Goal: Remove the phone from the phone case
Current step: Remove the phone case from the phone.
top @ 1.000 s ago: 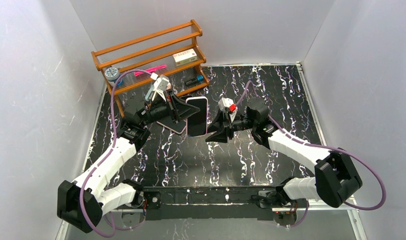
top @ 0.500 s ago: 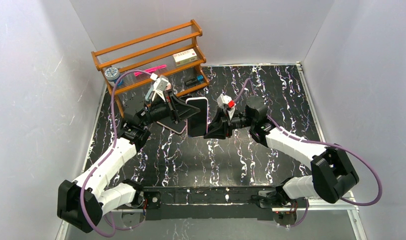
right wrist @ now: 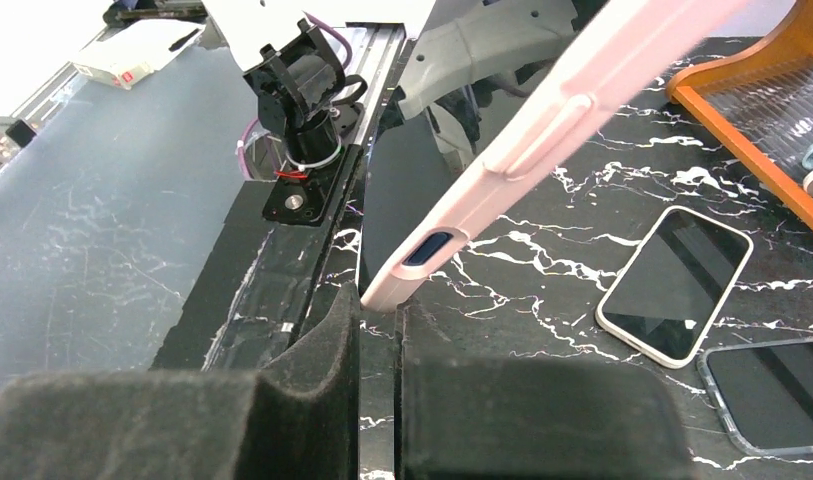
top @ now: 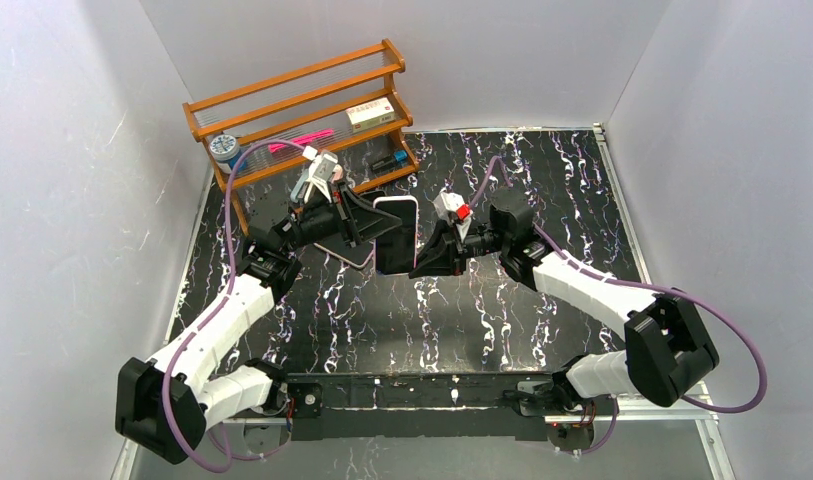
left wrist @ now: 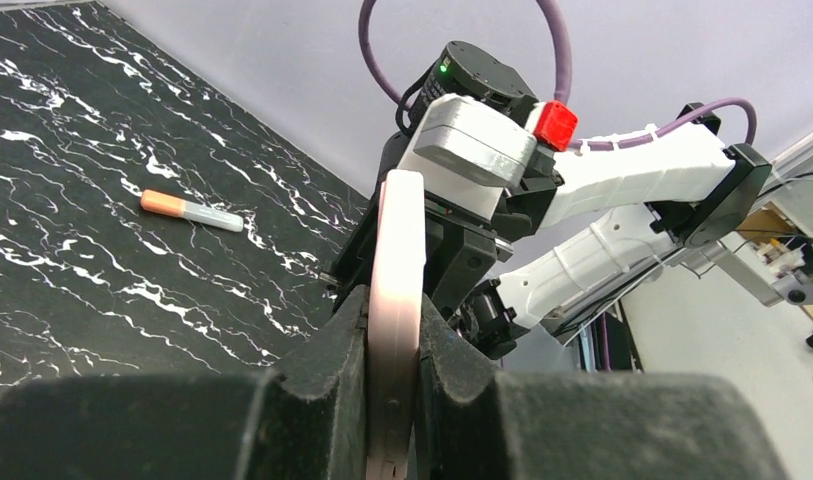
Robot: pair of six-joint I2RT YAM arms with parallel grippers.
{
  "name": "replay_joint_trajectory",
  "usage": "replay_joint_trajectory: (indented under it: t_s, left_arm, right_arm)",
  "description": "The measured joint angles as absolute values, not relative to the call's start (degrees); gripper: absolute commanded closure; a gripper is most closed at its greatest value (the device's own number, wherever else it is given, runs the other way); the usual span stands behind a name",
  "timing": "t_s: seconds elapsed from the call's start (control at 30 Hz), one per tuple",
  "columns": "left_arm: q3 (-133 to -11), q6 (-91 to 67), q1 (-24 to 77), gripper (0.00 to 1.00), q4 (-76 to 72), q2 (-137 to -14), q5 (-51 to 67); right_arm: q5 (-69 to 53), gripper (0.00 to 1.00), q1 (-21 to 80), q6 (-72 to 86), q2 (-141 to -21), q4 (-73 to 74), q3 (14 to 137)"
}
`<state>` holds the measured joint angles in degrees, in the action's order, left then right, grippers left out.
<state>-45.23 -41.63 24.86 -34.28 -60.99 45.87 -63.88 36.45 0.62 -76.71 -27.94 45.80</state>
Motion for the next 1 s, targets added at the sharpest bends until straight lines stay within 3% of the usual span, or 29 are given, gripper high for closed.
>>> replay_joint_trajectory:
  t_s: [0.53,0.87,1.0]
  left_arm:
    - [-45.23,-46.81,24.10,1.00,-35.90,-62.39,45.82]
    - [-45.28,-52.12,24.88,1.00,-33.74,-64.29,45.52]
    - [-45.52,-49.30,24.88,1.00,-31.09,-63.53,44.49]
  right_arm:
    - [-64.75,0.99,36.49,-16.80,-76.36,-13.30,51.00]
    - [-60.38,0.99,36.51,-23.77,-76.55,-14.35,52.93]
    - [-58.19,0.83,36.51,-22.41,-75.75,-15.11,52.31]
